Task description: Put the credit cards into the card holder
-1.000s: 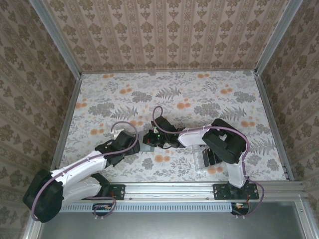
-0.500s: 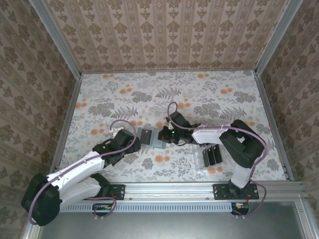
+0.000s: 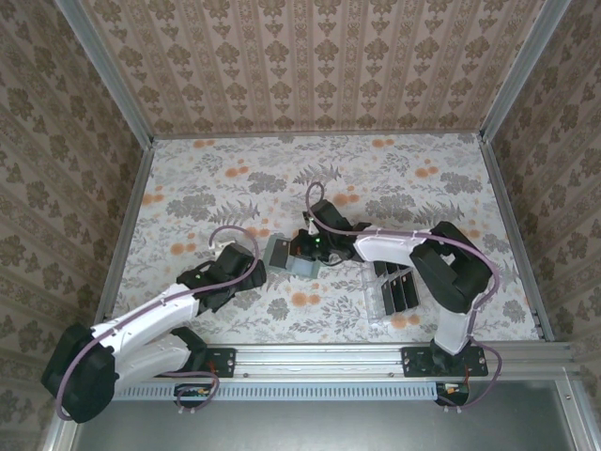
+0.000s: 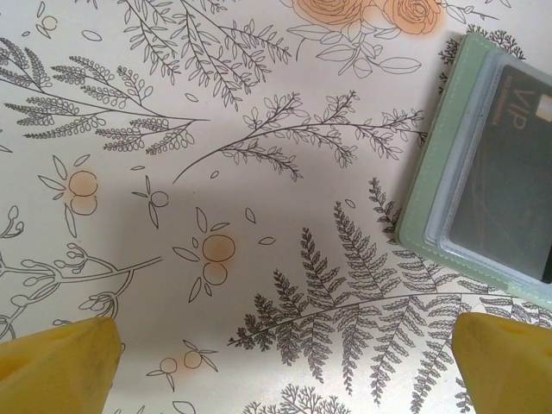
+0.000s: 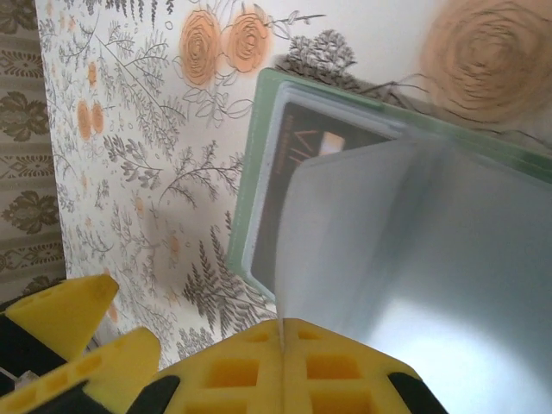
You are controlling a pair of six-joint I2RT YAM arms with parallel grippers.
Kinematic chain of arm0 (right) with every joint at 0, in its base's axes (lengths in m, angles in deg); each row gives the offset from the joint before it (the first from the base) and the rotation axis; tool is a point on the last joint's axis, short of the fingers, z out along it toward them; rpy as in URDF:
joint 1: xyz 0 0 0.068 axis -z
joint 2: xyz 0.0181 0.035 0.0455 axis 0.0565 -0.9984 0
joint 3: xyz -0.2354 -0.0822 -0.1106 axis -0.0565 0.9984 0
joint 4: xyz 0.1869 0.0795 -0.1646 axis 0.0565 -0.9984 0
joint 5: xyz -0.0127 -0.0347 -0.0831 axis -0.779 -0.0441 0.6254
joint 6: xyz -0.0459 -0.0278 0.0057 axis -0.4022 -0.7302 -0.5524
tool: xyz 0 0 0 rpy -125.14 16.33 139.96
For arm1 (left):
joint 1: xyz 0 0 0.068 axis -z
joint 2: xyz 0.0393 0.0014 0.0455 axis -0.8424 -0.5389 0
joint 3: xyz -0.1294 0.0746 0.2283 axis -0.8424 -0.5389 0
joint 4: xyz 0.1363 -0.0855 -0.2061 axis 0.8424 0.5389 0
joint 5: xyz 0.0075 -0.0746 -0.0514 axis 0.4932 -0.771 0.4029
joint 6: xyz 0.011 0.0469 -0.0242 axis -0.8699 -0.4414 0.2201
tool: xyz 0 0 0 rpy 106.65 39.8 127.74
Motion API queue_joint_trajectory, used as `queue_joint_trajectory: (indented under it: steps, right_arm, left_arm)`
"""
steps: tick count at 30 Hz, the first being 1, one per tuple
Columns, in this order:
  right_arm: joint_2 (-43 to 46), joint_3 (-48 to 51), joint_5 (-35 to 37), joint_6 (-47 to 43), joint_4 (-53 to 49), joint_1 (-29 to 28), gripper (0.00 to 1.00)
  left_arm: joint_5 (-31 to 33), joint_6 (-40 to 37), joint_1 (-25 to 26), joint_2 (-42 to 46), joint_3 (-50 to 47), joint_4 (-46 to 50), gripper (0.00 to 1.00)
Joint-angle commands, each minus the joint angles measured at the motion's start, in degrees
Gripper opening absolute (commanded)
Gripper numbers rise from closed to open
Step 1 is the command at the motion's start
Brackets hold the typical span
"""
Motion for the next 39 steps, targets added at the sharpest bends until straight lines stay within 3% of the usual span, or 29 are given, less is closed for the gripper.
queue_joint_trajectory:
  steps: [1, 4, 15, 20, 26, 29, 39]
  right_arm:
    - [-4.0, -4.5, -1.7, -0.7, -2.2, -1.5, 0.20]
    - [-7.6, -7.8, -1.9, -0.5, -2.5, -2.3, 0.32]
    - [-10.6, -11.5, -1.9, -0.3, -3.5, -3.1, 0.41]
    - [-8.3, -13.0, -2.0, -1.4, -4.9, -3.1, 0.44]
    - [1.1, -12.0, 0.5, -4.1, -10.4, -1.9, 0.44]
    - [8.5, -9.8, 5.5, -7.3, -17.9, -1.5, 0.44]
    - [30.0, -1.2, 34.5, -15.9, -50.5, -0.1, 0.44]
  left_arm:
    - [-0.4, 0.3, 0.4, -0.3, 1.9, -0.6, 1.00]
    - [-0.3, 0.3, 0.5, -0.3, 1.9, -0.7, 1.00]
    - [-0.3, 0.0, 0.4, -0.4, 1.8, -1.6, 1.00]
    - [-0.4, -0.5, 0.1, -0.8, 2.2, -2.1, 1.00]
    - [-0.7, -2.3, -0.6, -2.4, 4.6, -2.0, 1.00]
    - [-0.7, -3.5, -1.1, -3.5, 5.9, -2.4, 1.00]
    - [-2.3, -8.1, -4.2, -9.1, 11.0, -2.2, 1.00]
